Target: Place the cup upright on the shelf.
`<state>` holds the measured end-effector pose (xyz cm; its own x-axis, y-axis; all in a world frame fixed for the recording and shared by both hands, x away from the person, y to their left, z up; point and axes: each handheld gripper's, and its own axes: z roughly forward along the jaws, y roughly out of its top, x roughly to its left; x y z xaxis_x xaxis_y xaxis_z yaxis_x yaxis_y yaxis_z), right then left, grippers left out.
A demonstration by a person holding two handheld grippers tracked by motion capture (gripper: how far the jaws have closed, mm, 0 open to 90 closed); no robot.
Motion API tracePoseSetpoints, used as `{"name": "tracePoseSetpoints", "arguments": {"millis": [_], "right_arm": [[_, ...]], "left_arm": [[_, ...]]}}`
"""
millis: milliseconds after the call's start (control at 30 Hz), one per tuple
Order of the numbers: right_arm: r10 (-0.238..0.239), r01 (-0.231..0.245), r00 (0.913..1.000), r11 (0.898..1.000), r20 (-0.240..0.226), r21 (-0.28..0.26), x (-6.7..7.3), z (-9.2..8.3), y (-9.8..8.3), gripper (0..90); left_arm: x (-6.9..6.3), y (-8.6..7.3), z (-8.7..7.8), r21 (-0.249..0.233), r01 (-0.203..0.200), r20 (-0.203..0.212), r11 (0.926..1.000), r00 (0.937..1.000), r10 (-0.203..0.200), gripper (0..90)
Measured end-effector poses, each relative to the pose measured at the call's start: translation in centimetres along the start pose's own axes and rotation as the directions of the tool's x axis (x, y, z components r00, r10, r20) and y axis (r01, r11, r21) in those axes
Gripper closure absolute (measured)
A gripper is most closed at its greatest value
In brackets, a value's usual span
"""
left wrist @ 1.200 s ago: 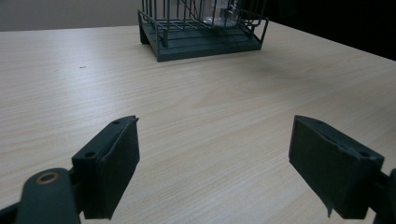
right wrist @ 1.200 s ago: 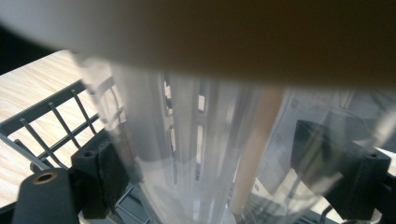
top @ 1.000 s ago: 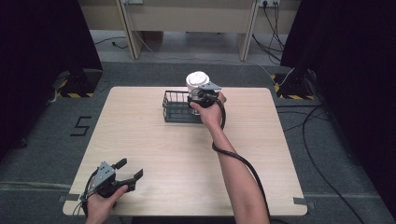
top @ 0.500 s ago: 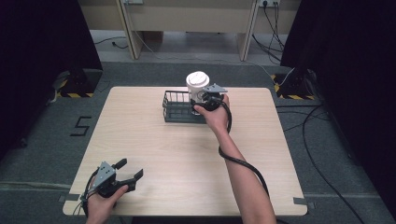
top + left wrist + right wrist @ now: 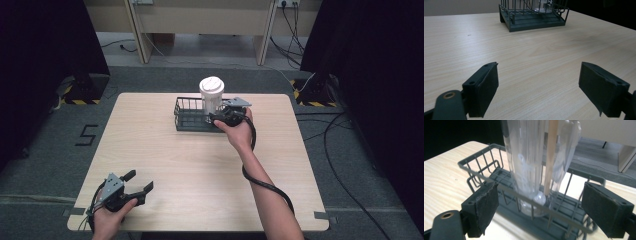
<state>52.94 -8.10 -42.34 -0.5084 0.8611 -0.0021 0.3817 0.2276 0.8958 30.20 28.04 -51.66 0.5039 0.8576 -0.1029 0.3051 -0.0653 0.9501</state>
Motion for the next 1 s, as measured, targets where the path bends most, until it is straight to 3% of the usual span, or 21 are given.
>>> {"name": "tracePoseSetpoints", "arguments": {"millis": [700, 1000], "right_arm": [[0.009, -0.009, 0.9999, 1.000, -0.006, 0.023, -0.8, -5.6, -4.4, 15.4], [0.009, -0.009, 0.9999, 0.999, -0.014, 0.040, -1.3, -8.4, -7.9, 15.7]], "left_arm": [[0.0, -0.1, -0.1, 0.006, -0.001, -0.006, 1.0000, 1.0000, 0.001, 15.6], [-0.1, -0.2, -0.2, 0.007, -0.003, -0.005, 1.0000, 1.0000, 0.003, 15.6]]}}
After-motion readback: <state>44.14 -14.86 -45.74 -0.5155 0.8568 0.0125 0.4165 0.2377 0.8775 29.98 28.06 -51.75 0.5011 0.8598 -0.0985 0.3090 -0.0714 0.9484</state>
